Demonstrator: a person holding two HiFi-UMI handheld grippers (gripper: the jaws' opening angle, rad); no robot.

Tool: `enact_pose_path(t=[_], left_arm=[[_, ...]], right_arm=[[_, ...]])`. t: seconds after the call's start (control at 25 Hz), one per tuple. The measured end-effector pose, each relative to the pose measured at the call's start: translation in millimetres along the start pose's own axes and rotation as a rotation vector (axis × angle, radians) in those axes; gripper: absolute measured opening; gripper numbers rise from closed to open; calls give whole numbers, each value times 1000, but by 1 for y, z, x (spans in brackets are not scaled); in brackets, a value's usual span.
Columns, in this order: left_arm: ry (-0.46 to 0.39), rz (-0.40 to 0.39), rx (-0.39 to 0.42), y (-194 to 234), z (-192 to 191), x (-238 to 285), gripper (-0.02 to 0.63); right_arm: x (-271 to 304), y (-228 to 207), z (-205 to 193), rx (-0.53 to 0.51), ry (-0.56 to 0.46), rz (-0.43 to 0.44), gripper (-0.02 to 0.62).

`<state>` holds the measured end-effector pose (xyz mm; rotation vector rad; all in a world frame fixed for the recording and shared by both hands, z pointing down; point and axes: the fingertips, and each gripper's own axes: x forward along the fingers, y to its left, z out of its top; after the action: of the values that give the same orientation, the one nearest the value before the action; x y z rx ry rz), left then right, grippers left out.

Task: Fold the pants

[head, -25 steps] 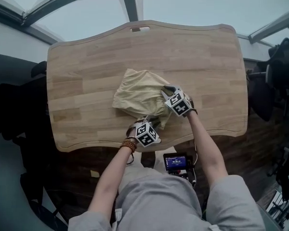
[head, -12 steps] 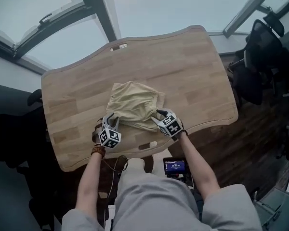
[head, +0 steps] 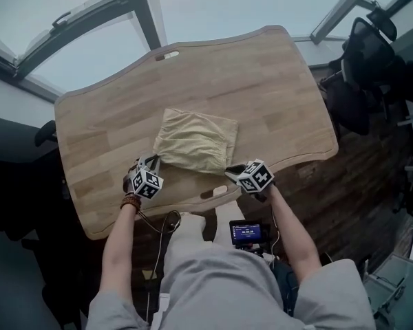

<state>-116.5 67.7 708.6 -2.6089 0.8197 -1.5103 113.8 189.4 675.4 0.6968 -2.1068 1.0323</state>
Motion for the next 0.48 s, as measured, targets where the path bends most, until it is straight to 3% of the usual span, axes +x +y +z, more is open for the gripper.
enact_pose_path(t=[0.08,0.12,0.16,0.24,0.32,0.48], left_arm=[[52,-84,25,-19,-20,-2,25],[73,-125,32,-26,-28,-3,71],[81,-153,33,-29,-33,-6,131],[42,-140,11,-21,-29,-20,149],[-71,-54,-65,1,-5,-48,147],[-401,146,-257,42,83,-143,129]], right_arm=[[14,2,-34,-102,123,-8,154],[13,0,-41,-120,134,-18,156],[7,-3,-38,-111,103,-36,156],[-16,-10,-13,-68,-42,-92,155],[-51,-12,27,-78,-213,-173,127],[-144,26,114,-211,-528,-380,85]])
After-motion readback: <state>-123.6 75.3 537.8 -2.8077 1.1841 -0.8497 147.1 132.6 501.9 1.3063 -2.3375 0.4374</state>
